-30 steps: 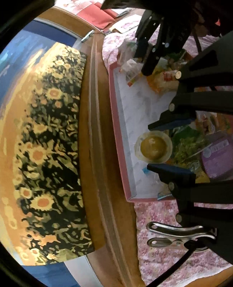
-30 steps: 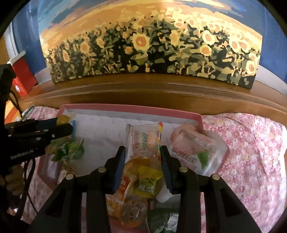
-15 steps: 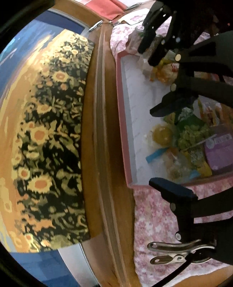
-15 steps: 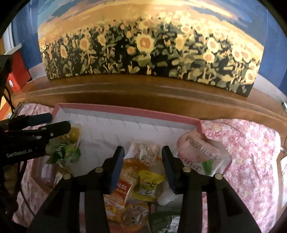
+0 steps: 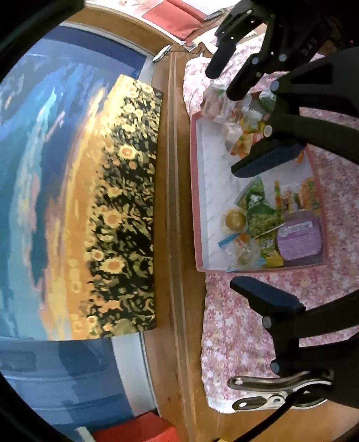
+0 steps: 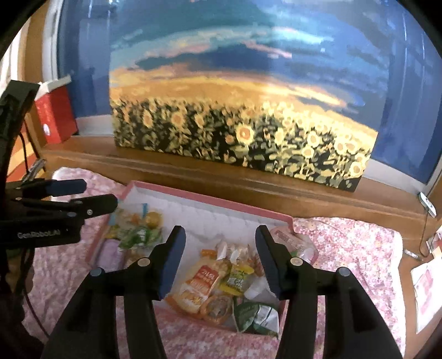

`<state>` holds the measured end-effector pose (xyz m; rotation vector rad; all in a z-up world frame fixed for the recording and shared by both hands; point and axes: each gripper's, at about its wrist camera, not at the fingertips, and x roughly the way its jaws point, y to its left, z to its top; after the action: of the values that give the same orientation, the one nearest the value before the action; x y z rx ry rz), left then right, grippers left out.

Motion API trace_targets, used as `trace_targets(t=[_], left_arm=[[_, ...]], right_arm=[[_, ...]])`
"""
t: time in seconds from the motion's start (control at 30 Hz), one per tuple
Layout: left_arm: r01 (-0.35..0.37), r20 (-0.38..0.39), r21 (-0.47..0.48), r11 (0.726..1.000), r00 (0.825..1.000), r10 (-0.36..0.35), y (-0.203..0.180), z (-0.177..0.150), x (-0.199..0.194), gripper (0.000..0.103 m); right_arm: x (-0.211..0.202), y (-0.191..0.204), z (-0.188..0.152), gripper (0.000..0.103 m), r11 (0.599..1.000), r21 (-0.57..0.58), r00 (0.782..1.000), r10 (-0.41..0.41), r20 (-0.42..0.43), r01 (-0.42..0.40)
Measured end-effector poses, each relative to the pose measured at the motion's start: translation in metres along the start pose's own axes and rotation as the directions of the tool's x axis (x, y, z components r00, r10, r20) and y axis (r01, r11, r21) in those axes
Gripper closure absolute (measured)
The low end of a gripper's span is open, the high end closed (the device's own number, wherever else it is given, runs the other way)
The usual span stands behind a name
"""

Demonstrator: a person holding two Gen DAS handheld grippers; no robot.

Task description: Organize snacks

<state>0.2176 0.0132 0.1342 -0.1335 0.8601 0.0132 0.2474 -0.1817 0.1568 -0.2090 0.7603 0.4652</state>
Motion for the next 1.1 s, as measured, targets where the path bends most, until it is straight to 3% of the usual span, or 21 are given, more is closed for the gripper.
trace_targets(t=[0.33,0.87,1.1], left_arm=[[-0.012,0.076,0.042,0.999,0.997,0.009,-0.032,-0.018,-0.043,0.025],[0.004,0.004,0.022,1.000,1.000,-0.004,-0.037,-0.084,-0.079,0.024],[0.009,-0.080,-0.007,1.000,0.997,-0.010,-0.037,-0.107,-0.074,0.022]], right_arm=[[-0.048,0.000,-0.017,0.043,1.000,-0.002,0.999,0.009,0.049,-0.009],[-0.092,0.007,-0.077,0.043,0.999,0.042,0.997,0.025,-0.074,-0.022],[-0.097,0.011,-0.107,0.043,0.997,0.068,0.988,0.032,-0.151,-0.022]])
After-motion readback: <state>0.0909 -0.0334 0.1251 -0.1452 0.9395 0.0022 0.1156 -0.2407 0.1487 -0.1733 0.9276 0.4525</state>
